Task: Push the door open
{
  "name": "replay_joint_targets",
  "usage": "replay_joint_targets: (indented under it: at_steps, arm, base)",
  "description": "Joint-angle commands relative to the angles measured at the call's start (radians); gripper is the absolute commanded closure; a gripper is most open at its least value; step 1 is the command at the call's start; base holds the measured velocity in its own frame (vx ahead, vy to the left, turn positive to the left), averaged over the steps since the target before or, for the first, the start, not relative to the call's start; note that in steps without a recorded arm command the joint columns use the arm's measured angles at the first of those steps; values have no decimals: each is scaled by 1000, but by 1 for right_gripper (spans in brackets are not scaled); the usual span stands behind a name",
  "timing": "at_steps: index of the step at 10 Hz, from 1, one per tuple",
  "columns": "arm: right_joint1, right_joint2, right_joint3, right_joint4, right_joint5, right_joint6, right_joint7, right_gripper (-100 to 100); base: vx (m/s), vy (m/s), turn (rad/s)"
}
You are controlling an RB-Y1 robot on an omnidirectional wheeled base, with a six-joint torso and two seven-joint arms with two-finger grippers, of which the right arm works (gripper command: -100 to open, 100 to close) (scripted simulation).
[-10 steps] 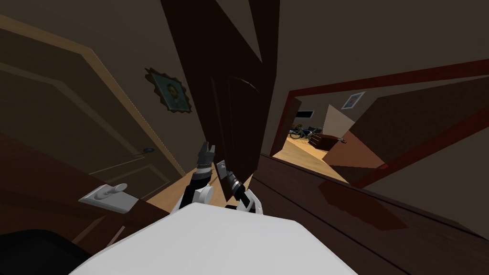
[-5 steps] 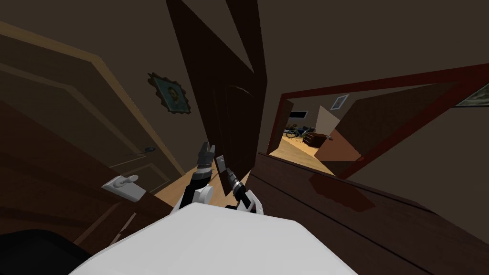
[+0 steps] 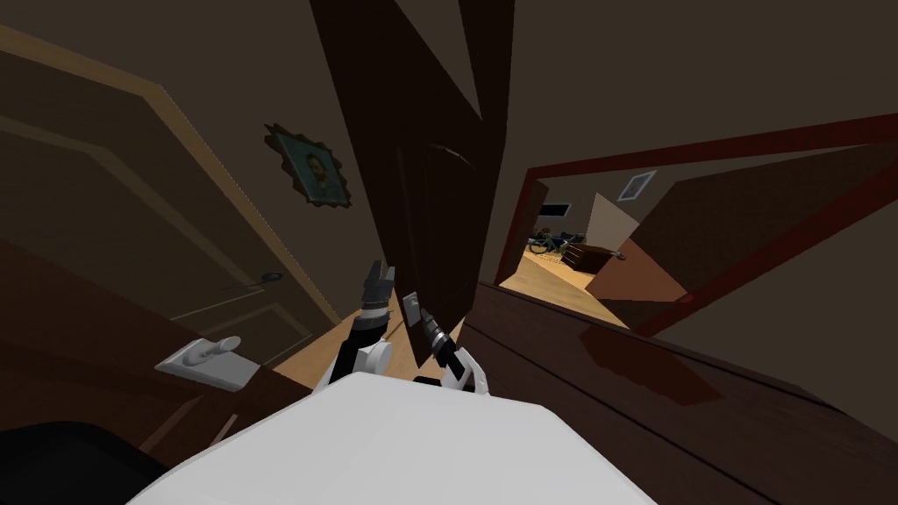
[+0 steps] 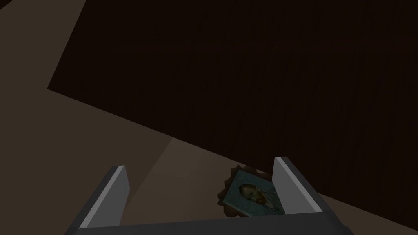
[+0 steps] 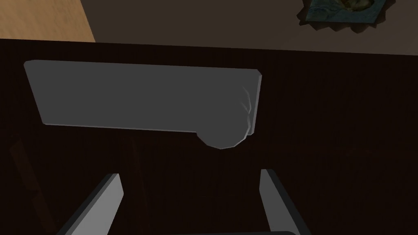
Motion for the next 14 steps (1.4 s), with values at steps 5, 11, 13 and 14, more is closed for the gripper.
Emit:
replay_joint_targets:
  at_steps: [5,11,13,14]
  arm:
    - [-15,48,-11,16,-2,1,2,100]
    - [-11,17,-13,12,-4,-1,1,-100]
    - [-4,-3,-18,3,-8,-6,-1,-100]
    - [0,3,-20,-1,-10,-8,-2,-100]
  base:
    - [84,107,9]
    - [-17,-12,-7]
    - [-134,-75,-79]
    - [-167,-127,-64]
